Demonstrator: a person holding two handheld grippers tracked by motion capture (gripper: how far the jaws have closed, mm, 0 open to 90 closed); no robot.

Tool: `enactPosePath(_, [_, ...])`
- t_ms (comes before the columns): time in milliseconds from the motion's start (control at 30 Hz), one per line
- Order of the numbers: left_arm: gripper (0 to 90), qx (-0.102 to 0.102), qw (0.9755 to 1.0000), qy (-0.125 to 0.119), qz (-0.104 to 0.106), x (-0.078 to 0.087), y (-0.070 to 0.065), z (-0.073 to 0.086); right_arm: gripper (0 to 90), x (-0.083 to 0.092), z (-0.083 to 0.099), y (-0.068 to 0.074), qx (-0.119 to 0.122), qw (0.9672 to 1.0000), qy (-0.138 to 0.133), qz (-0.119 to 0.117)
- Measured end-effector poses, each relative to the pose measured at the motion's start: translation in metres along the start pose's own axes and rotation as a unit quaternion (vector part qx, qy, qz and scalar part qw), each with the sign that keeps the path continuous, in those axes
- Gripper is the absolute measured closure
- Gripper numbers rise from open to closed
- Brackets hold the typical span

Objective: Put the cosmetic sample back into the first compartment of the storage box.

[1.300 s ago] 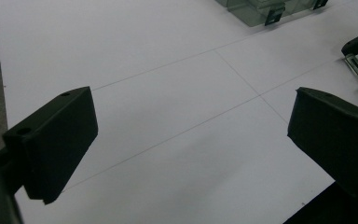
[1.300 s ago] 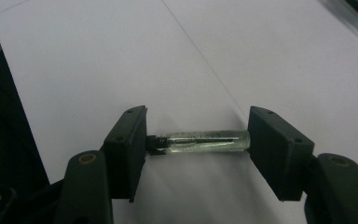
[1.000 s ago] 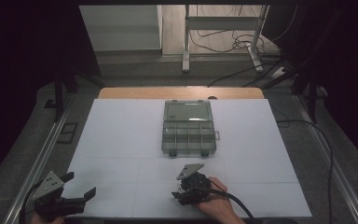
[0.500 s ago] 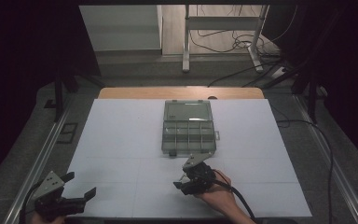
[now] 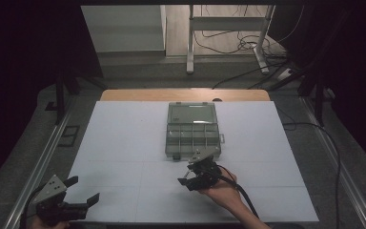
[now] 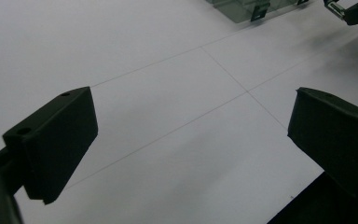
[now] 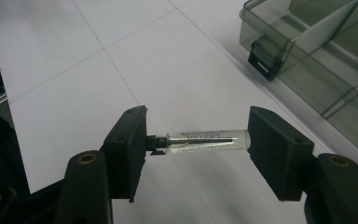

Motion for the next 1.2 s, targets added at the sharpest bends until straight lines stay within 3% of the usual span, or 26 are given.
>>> enactPosePath(233, [0.7, 0.019, 0.9996, -0.015, 0.011, 0.002, -0.001, -0.001, 39.6, -0.002, -0.008, -0.005, 0.007, 1.0000, -0.005, 0.003])
enactPosePath(367, [0.6, 0.018, 0.9997, -0.011, 0.009, 0.001, -0.001, -0.001, 39.5, -0.002, -0.012, -0.010, 0.009, 0.9998, -0.016, 0.002])
enactPosePath(767, [0.8, 0.009, 1.0000, 0.001, 0.004, -0.002, -0.003, -0.001, 39.5, -0.004, -0.027, -0.030, -0.016, 0.9994, -0.030, 0.006])
enactPosePath(1200, [0.9, 0.016, 0.9999, 0.002, 0.005, -0.002, -0.001, -0.001, 39.5, -0.011, -0.045, -0.048, -0.029, 0.9989, -0.036, 0.007])
Point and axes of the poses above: each handheld gripper's, and its own axes: x roughly backward along the jaws, z roughly out of its underside, y roughly to its left, the point moved 4 cm from there along -x, roughly forward along the jaws, and after that the axes turned 1 degree about -z, right-handed, at the moved point
